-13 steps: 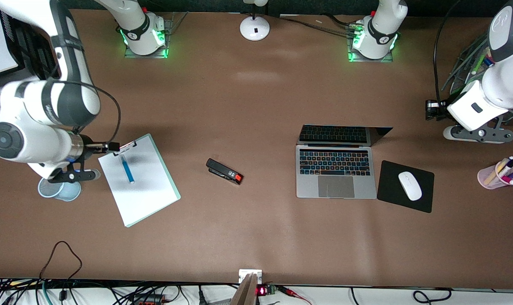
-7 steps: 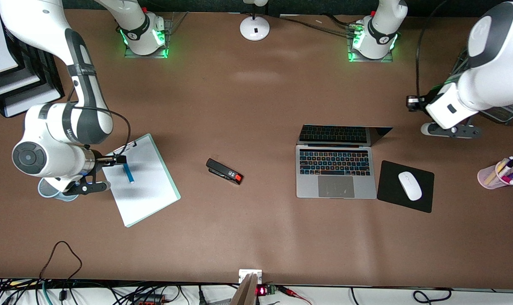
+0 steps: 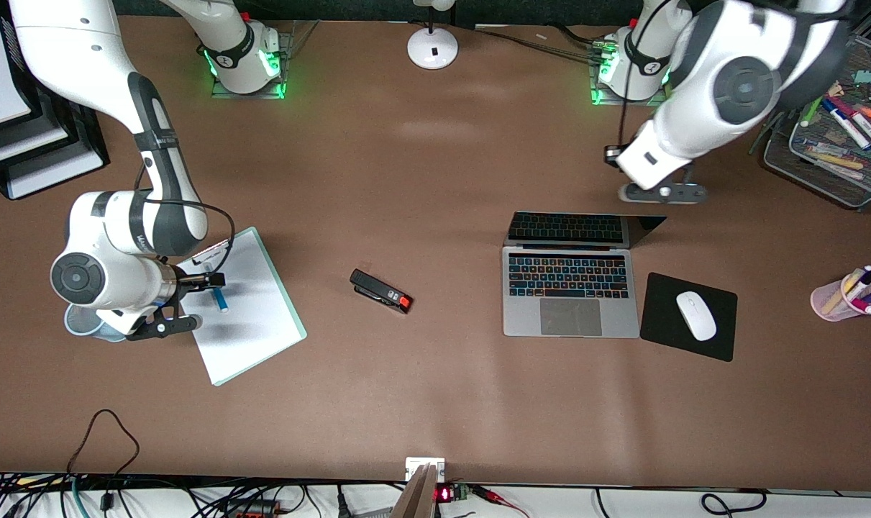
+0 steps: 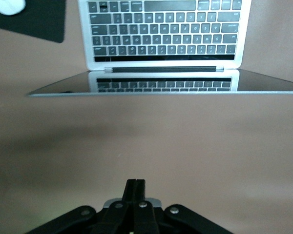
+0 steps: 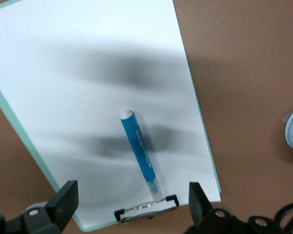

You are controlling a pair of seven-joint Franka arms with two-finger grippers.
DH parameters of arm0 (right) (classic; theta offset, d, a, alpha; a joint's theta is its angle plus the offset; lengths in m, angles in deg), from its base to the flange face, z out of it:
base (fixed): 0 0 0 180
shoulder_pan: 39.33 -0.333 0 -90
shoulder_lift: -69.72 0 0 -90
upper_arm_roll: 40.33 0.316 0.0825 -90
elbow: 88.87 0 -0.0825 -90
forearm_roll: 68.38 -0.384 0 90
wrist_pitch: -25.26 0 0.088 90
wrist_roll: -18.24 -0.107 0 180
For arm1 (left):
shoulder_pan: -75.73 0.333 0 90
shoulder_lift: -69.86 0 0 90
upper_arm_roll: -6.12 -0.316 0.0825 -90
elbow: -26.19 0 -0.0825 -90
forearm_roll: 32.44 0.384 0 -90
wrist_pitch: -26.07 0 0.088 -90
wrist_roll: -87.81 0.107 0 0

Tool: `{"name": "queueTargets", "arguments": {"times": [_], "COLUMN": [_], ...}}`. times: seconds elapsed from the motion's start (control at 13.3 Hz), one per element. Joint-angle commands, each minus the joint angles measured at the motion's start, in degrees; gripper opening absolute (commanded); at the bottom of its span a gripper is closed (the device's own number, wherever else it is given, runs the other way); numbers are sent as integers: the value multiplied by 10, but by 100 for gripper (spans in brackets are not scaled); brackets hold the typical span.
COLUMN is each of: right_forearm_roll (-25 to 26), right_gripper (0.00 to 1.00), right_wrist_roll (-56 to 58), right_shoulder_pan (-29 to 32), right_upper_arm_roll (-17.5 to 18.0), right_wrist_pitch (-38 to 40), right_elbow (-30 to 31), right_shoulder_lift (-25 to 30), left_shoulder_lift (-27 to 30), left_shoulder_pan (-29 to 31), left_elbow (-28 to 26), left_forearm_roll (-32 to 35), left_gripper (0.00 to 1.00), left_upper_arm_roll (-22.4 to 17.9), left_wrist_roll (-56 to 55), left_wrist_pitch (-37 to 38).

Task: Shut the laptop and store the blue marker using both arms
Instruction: 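Lower the right gripper onto the marker while the left gripper reaches the laptop lid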

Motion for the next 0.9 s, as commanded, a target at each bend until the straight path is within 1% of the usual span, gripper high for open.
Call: {"name": "queueTargets", "arguments": {"times": [0.0, 0.08, 0.15, 0.23, 0.3, 0.38, 0.53, 0.6, 0.68, 0.75, 0.83], "right_forearm_roll": [-9, -9, -12, -28, -48, -55, -55, -55, -53, -47, -47], "right_gripper": [100, 100, 100, 100, 100, 100, 100, 100, 100, 96, 96], "right_wrist_roll": [75, 112, 144, 154, 156, 157, 157, 158, 158, 159, 159], "right_shoulder_pan": [18, 36, 58, 71, 72, 70, 67, 68, 67, 67, 67], "right_upper_arm_roll": [7, 21, 43, 57, 60, 60, 60, 60, 60, 60, 60], "right_wrist_pitch": [-42, -63, -87, -97, -97, -98, -111, -122, -134, -152, -160], "right_elbow": [31, 39, 50, 57, 58, 58, 58, 58, 58, 58, 59], "right_shoulder_lift": [10, 9, 9, 9, 8, 7, 6, 3, -4, -6, -10], "left_shoulder_lift": [8, -3, -19, -31, -40, -50, -73, -85, -99, -111, -126], "left_shoulder_pan": [7, 4, 0, 0, 0, 0, 5, 7, 8, 8, 8], "left_elbow": [-66, -71, -71, -71, -70, -67, -59, -52, -39, -23, -9], "left_forearm_roll": [-1, 0, 2, 2, 4, 22, 72, 83, 86, 87, 87], "left_gripper": [1, 1, 1, 1, 1, 1, 1, 1, 1, 1, 1], "left_upper_arm_roll": [21, 21, 21, 21, 21, 21, 21, 21, 21, 20, 19], "left_wrist_roll": [-1, -1, -1, 0, 6, 13, 14, 16, 21, 26, 27], "left_wrist_pitch": [-98, -128, -154, -179, -202, -222, -268, -284, -294, -301, -306]}}
